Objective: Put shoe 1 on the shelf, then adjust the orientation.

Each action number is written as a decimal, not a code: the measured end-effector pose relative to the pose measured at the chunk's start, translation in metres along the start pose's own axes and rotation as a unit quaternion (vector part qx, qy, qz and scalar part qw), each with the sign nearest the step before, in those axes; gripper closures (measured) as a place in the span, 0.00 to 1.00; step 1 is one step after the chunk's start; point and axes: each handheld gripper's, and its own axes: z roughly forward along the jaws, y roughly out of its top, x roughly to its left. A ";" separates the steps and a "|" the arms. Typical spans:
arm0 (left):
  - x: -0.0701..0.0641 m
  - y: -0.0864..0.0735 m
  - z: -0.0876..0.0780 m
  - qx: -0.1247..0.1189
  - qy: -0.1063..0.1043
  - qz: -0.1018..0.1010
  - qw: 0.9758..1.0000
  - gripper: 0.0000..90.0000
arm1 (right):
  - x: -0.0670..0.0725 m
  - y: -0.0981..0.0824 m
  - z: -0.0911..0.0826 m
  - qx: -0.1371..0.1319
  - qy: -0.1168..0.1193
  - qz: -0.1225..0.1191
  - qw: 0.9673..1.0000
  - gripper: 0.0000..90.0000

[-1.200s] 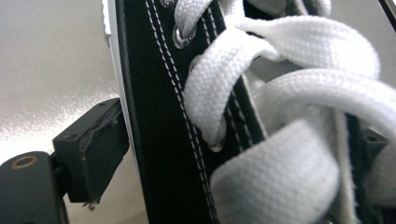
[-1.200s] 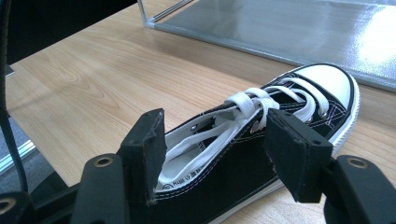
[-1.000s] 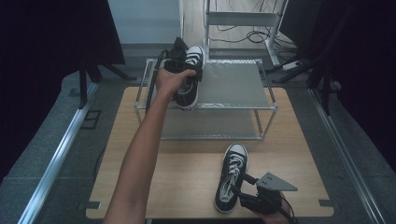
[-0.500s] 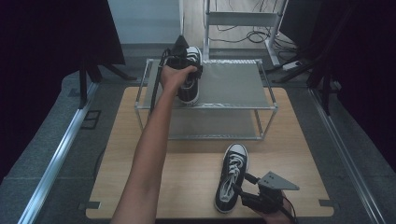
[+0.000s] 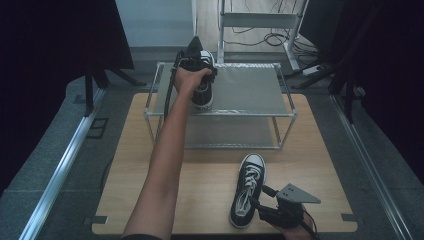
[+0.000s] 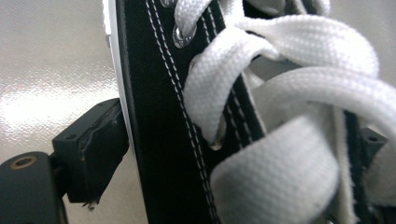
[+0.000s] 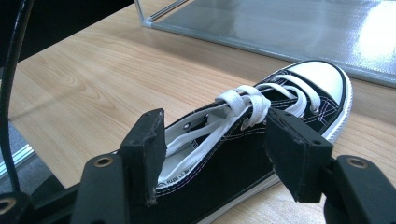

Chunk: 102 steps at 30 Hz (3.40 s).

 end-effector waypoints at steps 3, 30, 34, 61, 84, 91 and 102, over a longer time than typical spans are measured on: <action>-0.001 0.001 0.002 0.007 0.009 0.001 1.000 0.13 | 0.000 0.000 0.000 0.003 0.001 0.001 1.000 0.43; -0.004 0.003 -0.010 -0.010 -0.005 -0.002 1.000 0.11 | 0.003 -0.002 0.002 0.007 0.004 -0.003 1.000 0.43; -0.002 -0.005 -0.023 -0.029 -0.043 0.011 0.999 0.11 | 0.003 -0.002 0.002 0.006 0.003 -0.004 1.000 0.43; 0.044 -0.101 -0.095 -0.089 -0.182 0.140 0.969 0.16 | 0.029 0.004 0.002 -0.006 0.027 -0.036 0.999 0.50; 0.091 -0.177 -0.098 -0.127 -0.206 0.154 0.958 0.17 | 0.092 -0.015 0.035 0.056 0.114 -0.100 0.987 0.95; 0.096 -0.196 -0.087 -0.124 -0.195 0.154 0.961 0.17 | 0.092 -0.033 0.045 0.089 0.098 -0.106 0.986 1.00; 0.099 -0.226 -0.054 -0.100 -0.193 0.155 0.964 0.18 | 0.075 -0.046 0.043 0.101 0.065 -0.093 0.988 1.00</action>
